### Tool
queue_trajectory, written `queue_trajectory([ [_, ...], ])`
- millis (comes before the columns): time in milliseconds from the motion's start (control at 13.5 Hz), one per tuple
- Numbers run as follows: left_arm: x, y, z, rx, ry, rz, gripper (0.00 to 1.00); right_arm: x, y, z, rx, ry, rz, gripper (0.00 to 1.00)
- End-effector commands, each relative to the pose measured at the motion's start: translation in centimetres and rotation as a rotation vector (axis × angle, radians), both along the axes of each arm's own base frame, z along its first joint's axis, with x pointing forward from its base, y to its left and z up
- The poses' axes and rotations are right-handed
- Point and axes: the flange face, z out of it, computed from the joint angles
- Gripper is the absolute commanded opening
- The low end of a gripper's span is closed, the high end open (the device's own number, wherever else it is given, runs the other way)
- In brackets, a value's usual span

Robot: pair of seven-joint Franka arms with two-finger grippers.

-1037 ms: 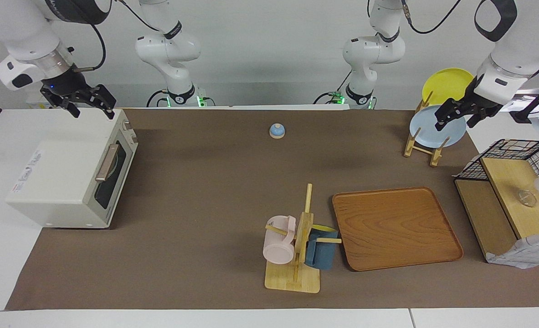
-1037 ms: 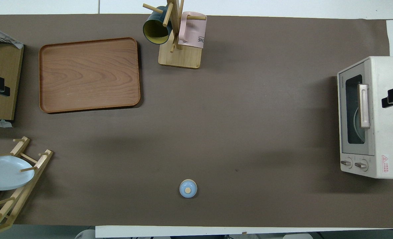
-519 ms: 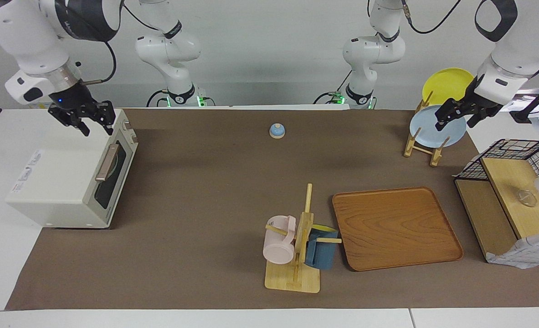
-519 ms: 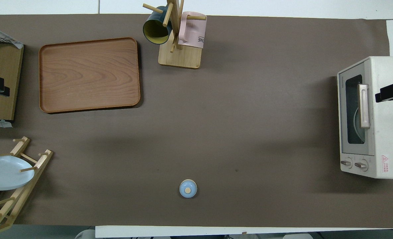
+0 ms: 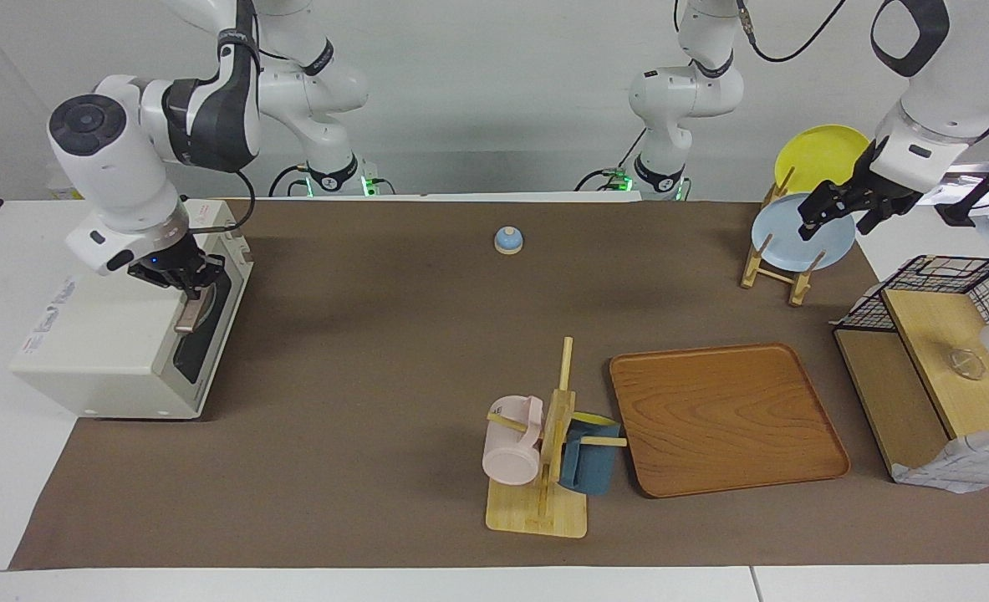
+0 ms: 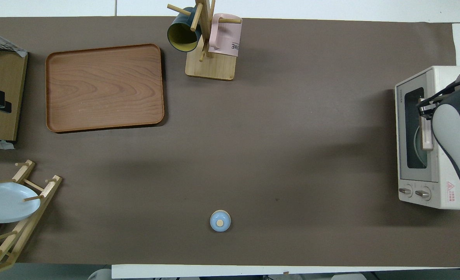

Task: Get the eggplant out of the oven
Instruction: 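Reach the right gripper into the open toaster oven toward the green plate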

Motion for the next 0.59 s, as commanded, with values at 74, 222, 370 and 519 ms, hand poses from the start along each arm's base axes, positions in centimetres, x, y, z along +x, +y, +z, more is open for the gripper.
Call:
queue_trajectory([
  [74,-0.4,0.0,0.1,-0.006,0.009,0.008,1.00,-0.5,0.3,-1.5,-0.022,0.021,0.047,0.00],
  [222,-0.4,0.1,0.1,-0.006,0.009,0.010,1.00,0.7,3.0,-3.2,-0.016,0.005,0.069,0.00],
  [370,-0.4,0.1,0.1,-0.006,0.009,0.011,1.00,2.2,6.5,-5.8,0.001,-0.032,0.059,0.00],
  [519,-0.4,0.0,0.1,-0.006,0.009,0.008,1.00,3.6,9.0,-9.4,0.078,-0.055,0.027,0.00],
])
